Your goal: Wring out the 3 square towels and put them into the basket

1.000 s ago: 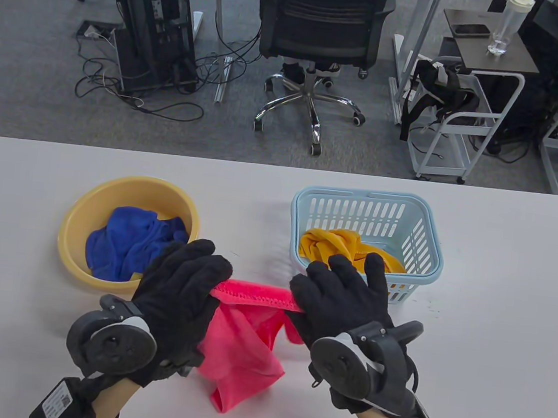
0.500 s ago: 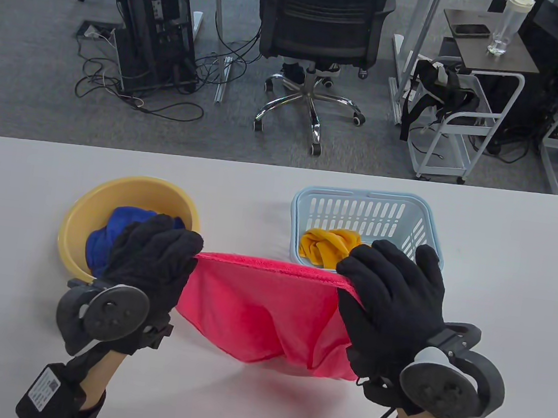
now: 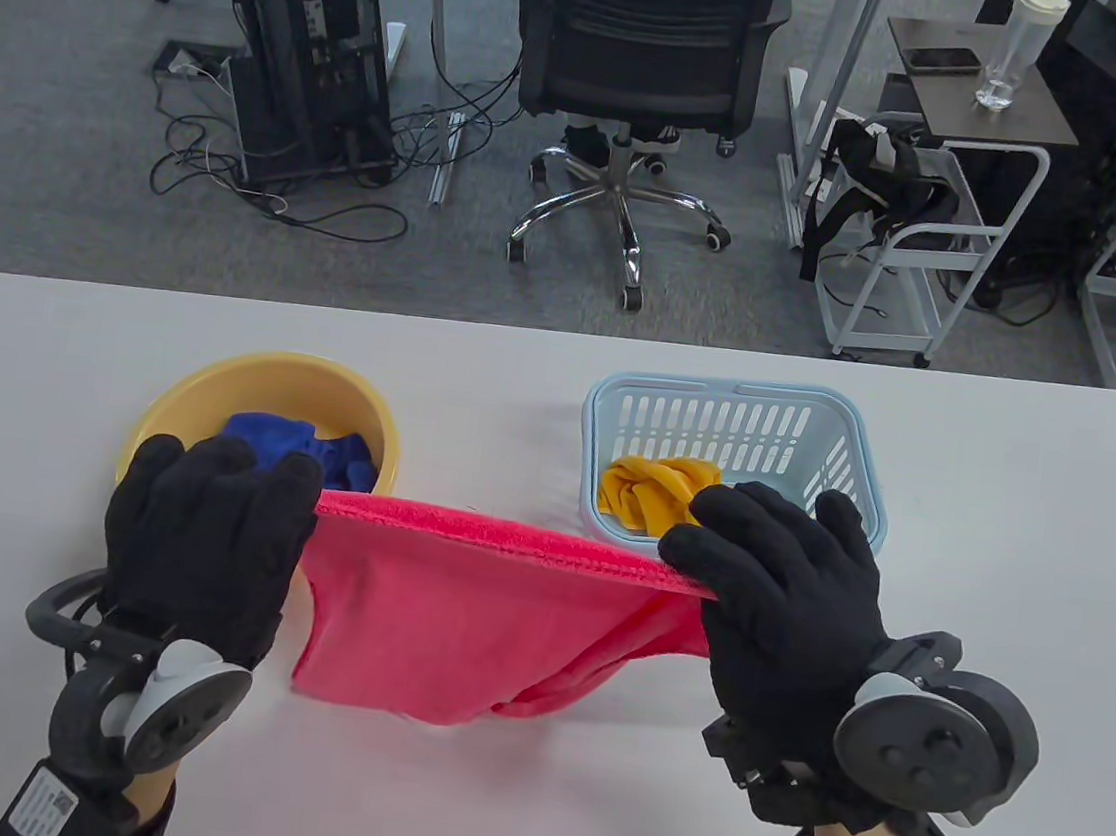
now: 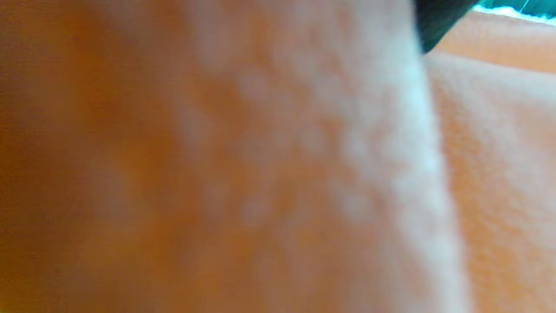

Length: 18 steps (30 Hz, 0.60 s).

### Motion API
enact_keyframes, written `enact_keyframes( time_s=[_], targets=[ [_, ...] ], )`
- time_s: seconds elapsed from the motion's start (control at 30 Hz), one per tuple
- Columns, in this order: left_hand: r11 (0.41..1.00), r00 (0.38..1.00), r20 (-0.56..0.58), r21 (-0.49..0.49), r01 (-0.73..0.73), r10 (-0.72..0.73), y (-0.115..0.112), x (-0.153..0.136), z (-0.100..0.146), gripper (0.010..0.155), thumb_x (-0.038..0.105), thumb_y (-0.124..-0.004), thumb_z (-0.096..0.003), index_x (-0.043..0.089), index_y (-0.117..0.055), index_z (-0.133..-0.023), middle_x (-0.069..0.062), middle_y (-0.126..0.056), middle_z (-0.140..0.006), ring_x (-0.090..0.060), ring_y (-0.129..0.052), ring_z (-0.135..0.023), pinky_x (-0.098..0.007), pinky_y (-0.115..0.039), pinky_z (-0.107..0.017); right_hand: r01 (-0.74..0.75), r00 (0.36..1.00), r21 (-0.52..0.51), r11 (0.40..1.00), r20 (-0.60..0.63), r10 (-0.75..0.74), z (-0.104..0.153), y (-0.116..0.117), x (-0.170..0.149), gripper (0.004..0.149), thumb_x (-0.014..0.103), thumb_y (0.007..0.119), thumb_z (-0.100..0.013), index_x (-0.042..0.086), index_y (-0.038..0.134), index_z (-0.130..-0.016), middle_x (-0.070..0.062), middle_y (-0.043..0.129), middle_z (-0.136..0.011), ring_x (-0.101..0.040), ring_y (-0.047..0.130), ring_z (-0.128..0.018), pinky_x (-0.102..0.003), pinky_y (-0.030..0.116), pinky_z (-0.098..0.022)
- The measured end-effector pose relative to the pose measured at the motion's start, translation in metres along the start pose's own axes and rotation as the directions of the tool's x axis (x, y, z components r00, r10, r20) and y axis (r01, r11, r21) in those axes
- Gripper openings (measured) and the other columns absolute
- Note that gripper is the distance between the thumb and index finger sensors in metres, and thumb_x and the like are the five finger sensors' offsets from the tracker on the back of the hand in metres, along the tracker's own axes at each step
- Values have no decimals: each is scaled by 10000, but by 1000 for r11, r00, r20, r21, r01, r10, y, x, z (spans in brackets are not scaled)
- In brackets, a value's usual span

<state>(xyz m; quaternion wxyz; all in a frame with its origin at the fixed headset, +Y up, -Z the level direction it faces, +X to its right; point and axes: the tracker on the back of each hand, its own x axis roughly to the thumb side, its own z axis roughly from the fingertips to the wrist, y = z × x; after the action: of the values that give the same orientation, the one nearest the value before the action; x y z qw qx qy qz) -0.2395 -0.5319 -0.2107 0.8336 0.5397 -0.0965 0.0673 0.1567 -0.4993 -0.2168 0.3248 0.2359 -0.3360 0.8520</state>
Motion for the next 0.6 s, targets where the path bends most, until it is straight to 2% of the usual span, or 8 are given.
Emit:
enact_keyframes(
  time_s=[0.07,0.13,0.2,0.27,0.33,0.43,0.53,0.6],
  targets=[
    [991,991,27,-22,-133,134,-2,-2,0,436,557,-679,-531,548,-570,-953,256,-845,-771,-133,-783,-952,-444,-565,-813,13,1000,-52,999,24,-12,0,2,-5,348,303,745,-567,402,842,-887,-6,764,-1051,-398,737,-970,-708,362,-762],
    [939,940,16,-69,-338,340,-5,-5,1,421,547,-681,-537,581,-571,-942,281,-768,-915,-138,-669,-1064,-465,-479,-850,175,971,12,985,161,-174,-3,10,-13,334,267,756,-558,448,881,-809,35,746,-1074,-383,675,-1026,-706,289,-771],
    [843,848,-15,-101,-528,529,-11,-3,2,408,541,-694,-535,608,-596,-926,279,-733,-971,-147,-627,-1099,-474,-451,-860,345,916,87,934,186,-356,-7,19,-21,336,254,770,-550,462,903,-778,40,748,-1073,-376,687,-1020,-707,313,-761],
    [704,714,-68,-123,-700,697,-18,5,5,399,535,-712,-533,622,-626,-912,265,-710,-1007,-161,-596,-1119,-482,-432,-865,531,831,120,839,122,-543,-9,39,-29,342,261,782,-549,473,905,-787,37,728,-1089,-384,667,-1030,-710,312,-758],
    [604,618,-81,-143,-784,782,-22,14,7,391,534,-735,-527,632,-660,-898,256,-715,-1016,-165,-607,-1117,-484,-446,-858,618,772,145,773,77,-631,-10,58,-30,358,263,785,-554,470,884,-829,26,694,-1108,-395,638,-1038,-707,300,-758],
    [505,525,-111,-164,-847,844,-28,29,12,386,542,-759,-516,644,-695,-883,251,-675,-1058,-162,-606,-1123,-481,-456,-856,682,720,168,712,16,-693,-8,84,-24,407,294,785,-558,482,802,-919,18,606,-1153,-412,568,-1062,-703,290,-755],
    [413,444,-165,-191,-891,881,-36,44,20,383,543,-769,-515,639,-709,-881,257,-546,-1132,-158,-559,-1148,-483,-434,-861,698,709,185,692,-43,-704,-3,104,-9,462,355,786,-559,462,702,-1000,-7,499,-1186,-440,479,-1075,-697,270,-752],
    [373,419,-220,-221,-901,881,-44,54,28,390,552,-768,-515,618,-708,-894,240,-523,-1152,-180,-569,-1154,-496,-437,-860,679,724,216,702,-38,-688,1,115,3,545,399,799,-547,443,613,-1057,-19,415,-1203,-451,405,-1086,-694,239,-750]
  ],
)
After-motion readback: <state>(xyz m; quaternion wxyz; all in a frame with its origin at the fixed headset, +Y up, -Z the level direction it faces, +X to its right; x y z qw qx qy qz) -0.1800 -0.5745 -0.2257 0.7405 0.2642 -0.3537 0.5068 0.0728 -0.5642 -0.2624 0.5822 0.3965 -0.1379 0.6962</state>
